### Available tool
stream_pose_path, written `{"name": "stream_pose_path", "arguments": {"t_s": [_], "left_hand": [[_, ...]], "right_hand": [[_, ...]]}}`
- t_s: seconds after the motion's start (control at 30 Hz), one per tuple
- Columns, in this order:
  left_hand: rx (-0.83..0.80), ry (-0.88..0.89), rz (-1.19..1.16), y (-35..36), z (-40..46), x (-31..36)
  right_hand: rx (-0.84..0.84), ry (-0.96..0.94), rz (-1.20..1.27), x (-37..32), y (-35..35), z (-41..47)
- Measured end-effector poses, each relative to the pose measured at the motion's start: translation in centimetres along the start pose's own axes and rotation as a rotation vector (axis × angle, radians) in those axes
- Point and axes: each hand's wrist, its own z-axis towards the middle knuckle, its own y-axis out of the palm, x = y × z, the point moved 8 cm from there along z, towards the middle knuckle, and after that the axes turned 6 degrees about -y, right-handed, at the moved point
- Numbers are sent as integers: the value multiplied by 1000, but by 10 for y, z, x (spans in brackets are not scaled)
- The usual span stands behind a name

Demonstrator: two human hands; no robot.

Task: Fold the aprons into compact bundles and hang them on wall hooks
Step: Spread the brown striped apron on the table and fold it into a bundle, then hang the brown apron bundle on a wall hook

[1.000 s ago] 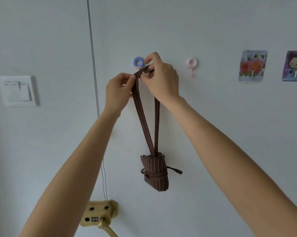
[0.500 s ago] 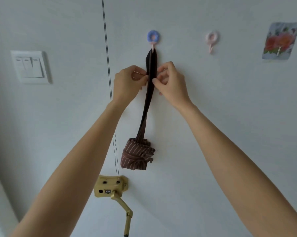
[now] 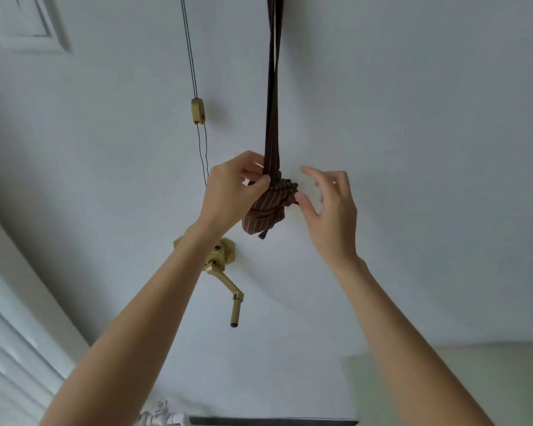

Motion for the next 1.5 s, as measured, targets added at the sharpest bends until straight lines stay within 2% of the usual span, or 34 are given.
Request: {"name": "stream_pose_path", "arguments": {"t_s": [0.07,0.2,0.27,0.33,0.4,0.5,0.6,0.67,0.73,0.87,1.0,1.1,1.2,1.3,1.4,1.5], "left_hand": [[4,8,-90,-3,-13,11],[-30,-53,-317,-2,-26,-3],[-46,-40,-133,5,-24,-18],[-47,39,200,19,-18,-29],[-21,45,328,27,-12,-38],[20,44,269,33,-3,-44],[-104,-40,9,44,-3,-52],[-129,-104,-158,45,-5,-61],[-76,-116,-213,37,-7,-65],[58,36,-14,26,-2,-57],[45,72,8,30,3,-63],[69,112,117,28,0,-60],[243,232,295,17,-17,-33],[341,371,314,18,-49,1],[234,455,172,38,-86,24],[-35,396,28,76,-129,35]], "right_hand": [[-33,102,230,2,2,-3],[-283,542,927,23,34,-18],[-354,676,1036,35,43,-27],[-298,704,925,52,41,-31],[-231,606,676,60,31,-28],[-169,387,445,52,21,-14],[-204,189,331,33,22,2],[-190,171,306,33,22,6],[-184,189,326,36,23,3],[-177,220,339,38,40,-5],[-149,257,308,43,52,-3],[-142,200,227,34,43,0],[-89,114,92,18,20,-1],[11,12,-58,-1,-19,-13],[55,-86,-231,-21,-65,-44],[22,-95,-344,-29,-110,-96]]}}
